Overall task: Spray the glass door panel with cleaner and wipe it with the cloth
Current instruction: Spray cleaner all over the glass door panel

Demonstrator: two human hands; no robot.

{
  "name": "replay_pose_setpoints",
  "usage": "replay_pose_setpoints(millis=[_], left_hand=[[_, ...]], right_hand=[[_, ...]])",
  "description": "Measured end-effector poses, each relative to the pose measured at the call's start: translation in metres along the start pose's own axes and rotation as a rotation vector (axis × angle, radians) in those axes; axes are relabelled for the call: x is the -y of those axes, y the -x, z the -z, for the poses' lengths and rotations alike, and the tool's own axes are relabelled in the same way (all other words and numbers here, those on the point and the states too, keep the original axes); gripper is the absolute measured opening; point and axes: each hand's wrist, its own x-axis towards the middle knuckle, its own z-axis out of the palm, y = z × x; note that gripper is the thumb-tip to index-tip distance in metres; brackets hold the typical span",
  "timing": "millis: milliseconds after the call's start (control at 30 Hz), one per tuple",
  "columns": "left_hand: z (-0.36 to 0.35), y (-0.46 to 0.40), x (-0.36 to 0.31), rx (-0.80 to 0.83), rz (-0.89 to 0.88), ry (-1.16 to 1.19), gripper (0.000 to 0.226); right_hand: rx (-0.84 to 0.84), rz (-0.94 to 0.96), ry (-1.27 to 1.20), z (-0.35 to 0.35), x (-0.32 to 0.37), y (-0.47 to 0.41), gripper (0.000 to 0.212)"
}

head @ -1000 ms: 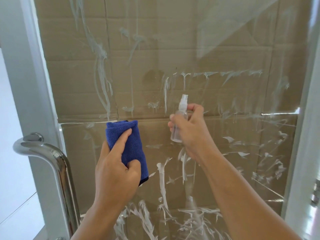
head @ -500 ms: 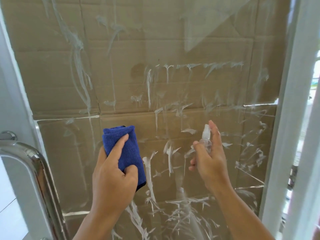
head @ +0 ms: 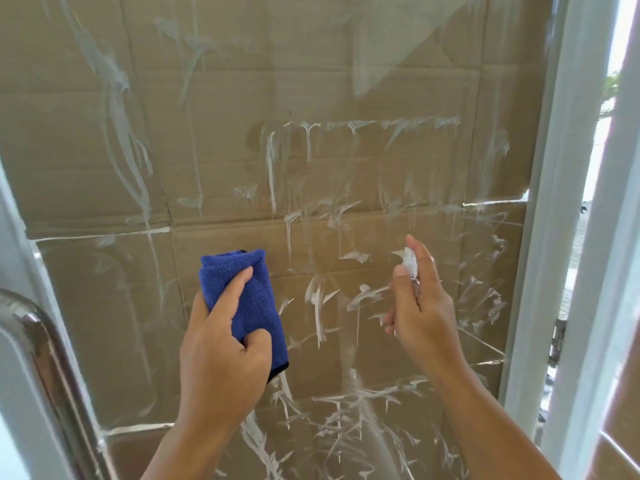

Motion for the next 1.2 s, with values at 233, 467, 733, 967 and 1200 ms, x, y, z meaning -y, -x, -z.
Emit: replay_pose_setpoints(millis=[233, 467, 733, 967, 1200], left_hand=[[-0.004, 0.0, -0.005, 0.006, -0.008, 0.002, 0.073], [-0.01, 0.0, -0.007, 0.015, -0.014, 0.018, 0.073], [-0.016, 0.001, -0.009, 0.019, -0.021, 0.023, 0.073], [-0.026, 0.002, -0.015, 0.037, -0.018, 0.046, 0.073], [-0.042, 0.004, -0.023, 0.061, -0.011, 0.057, 0.073]], right_hand=[[-0.082, 0.154, 0.046, 0.009, 0.0, 0.002, 0.058], [-0.164, 0.184, 0.142, 0.013, -0.007, -0.005, 0.05], [-0.232, 0.139, 0.2, 0.024, -0.02, -0.011, 0.058], [-0.329, 0.114, 0.232, 0.037, -0.034, -0.017, 0.053], [-0.341, 0.109, 0.263, 0.053, -0.038, -0.023, 0.049]])
